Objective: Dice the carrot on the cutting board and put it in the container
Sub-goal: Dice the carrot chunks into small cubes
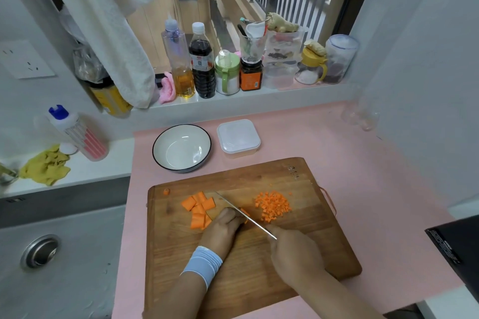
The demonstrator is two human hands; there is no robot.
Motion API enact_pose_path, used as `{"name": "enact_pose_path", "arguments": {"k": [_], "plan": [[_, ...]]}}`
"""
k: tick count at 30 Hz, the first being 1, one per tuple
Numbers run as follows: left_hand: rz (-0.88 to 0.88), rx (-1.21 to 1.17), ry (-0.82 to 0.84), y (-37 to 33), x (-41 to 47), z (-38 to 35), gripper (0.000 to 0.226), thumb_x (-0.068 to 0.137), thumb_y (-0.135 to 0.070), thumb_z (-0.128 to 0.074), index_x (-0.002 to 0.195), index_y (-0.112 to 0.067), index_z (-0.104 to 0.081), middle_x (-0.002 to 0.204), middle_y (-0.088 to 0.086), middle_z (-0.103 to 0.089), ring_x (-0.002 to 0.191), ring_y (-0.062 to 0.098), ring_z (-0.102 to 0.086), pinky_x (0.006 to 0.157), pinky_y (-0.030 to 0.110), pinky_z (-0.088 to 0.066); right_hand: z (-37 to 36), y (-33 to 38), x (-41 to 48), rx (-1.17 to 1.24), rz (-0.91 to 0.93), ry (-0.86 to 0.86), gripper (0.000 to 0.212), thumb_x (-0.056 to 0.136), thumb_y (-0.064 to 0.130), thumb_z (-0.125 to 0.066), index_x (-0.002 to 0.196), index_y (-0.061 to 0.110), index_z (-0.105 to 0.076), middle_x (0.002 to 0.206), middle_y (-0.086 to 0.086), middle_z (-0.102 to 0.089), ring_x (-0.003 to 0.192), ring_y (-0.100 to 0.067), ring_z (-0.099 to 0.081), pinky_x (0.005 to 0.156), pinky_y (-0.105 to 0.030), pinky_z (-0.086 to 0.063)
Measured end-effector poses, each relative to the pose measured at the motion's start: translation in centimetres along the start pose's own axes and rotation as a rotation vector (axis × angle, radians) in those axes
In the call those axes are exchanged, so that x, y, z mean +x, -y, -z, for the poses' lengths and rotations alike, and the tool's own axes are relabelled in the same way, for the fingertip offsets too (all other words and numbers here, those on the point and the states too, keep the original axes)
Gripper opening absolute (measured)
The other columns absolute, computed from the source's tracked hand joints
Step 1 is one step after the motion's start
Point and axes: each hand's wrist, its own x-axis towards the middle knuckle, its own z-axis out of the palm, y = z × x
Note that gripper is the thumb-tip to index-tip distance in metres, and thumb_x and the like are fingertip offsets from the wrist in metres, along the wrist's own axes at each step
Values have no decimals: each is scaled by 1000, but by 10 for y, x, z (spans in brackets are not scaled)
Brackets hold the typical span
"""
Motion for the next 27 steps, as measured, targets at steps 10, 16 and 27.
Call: {"name": "enact_pose_path", "arguments": {"k": [10, 16, 27], "plan": [[0, 48, -15, -2, -1, -3, 26, 90, -14, -48, 99, -10, -71, 98, 2, -62, 97, 14, -55, 77, 25, -53, -2, 6, 25, 41, -91, 126, 21, 100, 26, -46, 99, 26, -67, 88, 6, -66, 81, -18, -63, 66, -28, -41], [12, 59, 19, -1, -2, -3, 24, 90, -13, -48, 100, -10, -70, 98, 2, -61, 95, 16, -57, 73, 30, -55, -1, 7, 24, 54, -82, 117, 21, 100, 26, -46, 100, 28, -66, 89, 7, -67, 81, -16, -63, 67, -28, -43], [-15, 13, -19, 3, -4, -5, 24, 91, -13, -52, 106, -13, -71, 110, 2, -64, 105, 16, -57, 90, 24, -48, -2, 0, 1, 6, 8, 16, 32, 103, 37, -41, 129, 36, -60, 107, 7, -71, 100, -13, -65, 82, -26, -48]]}}
